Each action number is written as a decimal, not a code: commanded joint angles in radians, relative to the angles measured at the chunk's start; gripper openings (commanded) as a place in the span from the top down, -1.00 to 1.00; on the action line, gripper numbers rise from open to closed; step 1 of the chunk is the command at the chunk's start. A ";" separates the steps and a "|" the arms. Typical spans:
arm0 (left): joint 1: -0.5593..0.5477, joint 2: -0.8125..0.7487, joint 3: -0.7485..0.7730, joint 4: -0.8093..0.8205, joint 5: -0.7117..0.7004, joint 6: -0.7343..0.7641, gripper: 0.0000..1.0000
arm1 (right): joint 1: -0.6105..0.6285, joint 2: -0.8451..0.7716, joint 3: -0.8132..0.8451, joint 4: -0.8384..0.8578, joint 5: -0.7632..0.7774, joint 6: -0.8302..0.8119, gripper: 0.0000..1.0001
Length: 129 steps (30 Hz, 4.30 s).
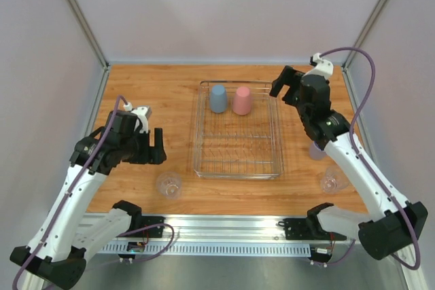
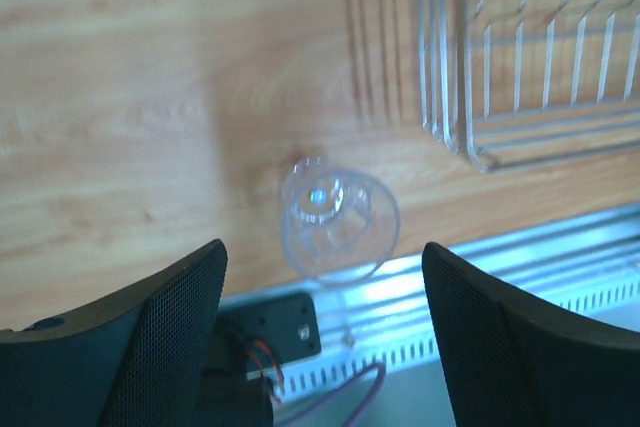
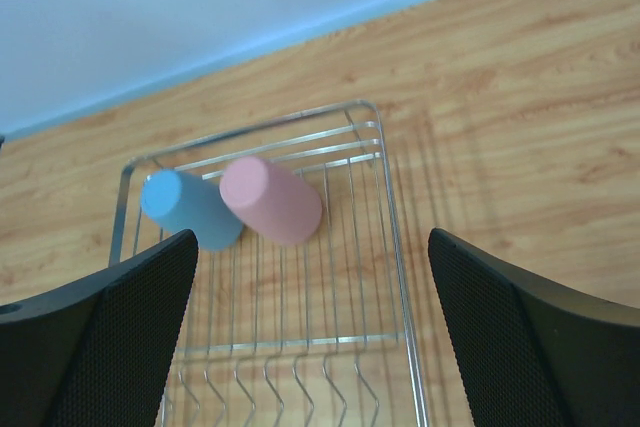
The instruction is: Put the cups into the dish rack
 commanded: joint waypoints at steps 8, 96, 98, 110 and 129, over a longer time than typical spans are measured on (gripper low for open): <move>-0.077 -0.016 -0.266 0.010 -0.179 -0.310 -0.60 | 0.027 -0.199 -0.214 -0.099 -0.123 0.120 -1.00; -0.269 0.527 -0.171 1.946 0.035 -0.407 1.00 | 0.194 0.108 -0.161 0.668 -0.307 1.220 -0.99; -0.274 0.521 -0.180 1.939 0.032 -0.386 1.00 | 0.192 0.117 -0.156 0.680 -0.304 1.220 -0.85; -0.295 0.459 -0.217 1.927 0.017 -0.284 0.52 | 0.189 0.114 -0.096 0.590 -0.296 1.103 0.63; -0.067 0.027 -0.188 1.075 -0.086 -0.131 -1.00 | 0.131 0.144 -0.208 0.703 -0.499 -0.173 0.88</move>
